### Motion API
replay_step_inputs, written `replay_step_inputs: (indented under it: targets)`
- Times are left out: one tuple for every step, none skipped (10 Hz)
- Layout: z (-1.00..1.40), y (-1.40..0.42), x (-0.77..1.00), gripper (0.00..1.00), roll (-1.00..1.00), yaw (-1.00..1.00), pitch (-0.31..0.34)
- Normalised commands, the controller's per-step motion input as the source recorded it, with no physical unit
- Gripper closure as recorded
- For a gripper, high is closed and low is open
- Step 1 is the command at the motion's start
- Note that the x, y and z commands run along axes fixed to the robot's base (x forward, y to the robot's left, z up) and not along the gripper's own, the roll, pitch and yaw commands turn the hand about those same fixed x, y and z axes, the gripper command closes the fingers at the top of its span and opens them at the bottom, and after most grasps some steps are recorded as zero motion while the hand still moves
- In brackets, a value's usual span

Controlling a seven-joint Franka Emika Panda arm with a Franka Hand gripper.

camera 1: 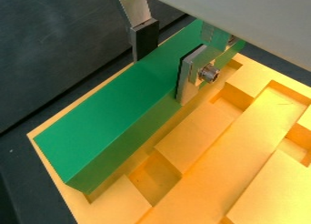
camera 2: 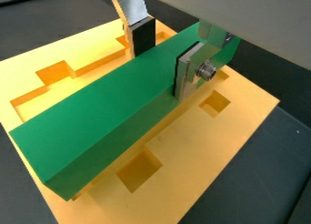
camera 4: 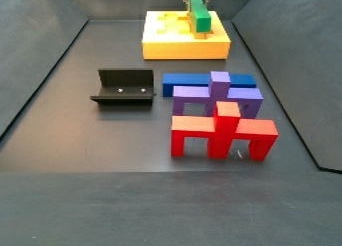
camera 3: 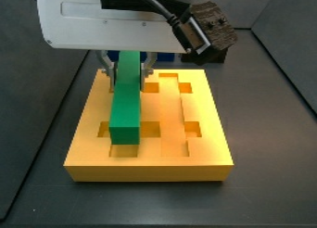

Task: Pick up the green object. Move up. Move to above the board. Insert the green object.
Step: Insert the green object.

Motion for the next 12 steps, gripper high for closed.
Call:
replay_step_inputs:
  targets:
    - [-0.16,0.0,-0.3,1.0,0.05,-0.24,-0.24]
    - [-0.18,-0.12,-0.22,1.0,0.07,-0.21,-0.32]
    - [-0.23,0.0,-0.01,1.0,0.01,0.01,-0.203]
    - [-0.33,0.0,0.08,1.0,0.0,0.09,-0.163]
    - [-0.37,0.0,0.17,1.0,0.01,0.11,-0.119]
    - [-0.27,0.0,0.1,1.0,0.07,0.04,-0.033]
    - [-0.27,0.0,0.14,1.0,0.13,0.0,-0.013]
    - [-0.24,-0.03,0.07,1.0,0.15,0.0,-0.007]
    - [-0.19,-0.13,0.02,1.0,0.14,-0.01,0.0]
    - [-0.23,-0.16,0.09,1.0,0.15,0.0,0.0]
    - [-0.25,-0.14,0.13,1.0,0.17,0.0,0.0]
    - [-0.33,0.0,0.25,1.0,0.06,-0.06,0.0]
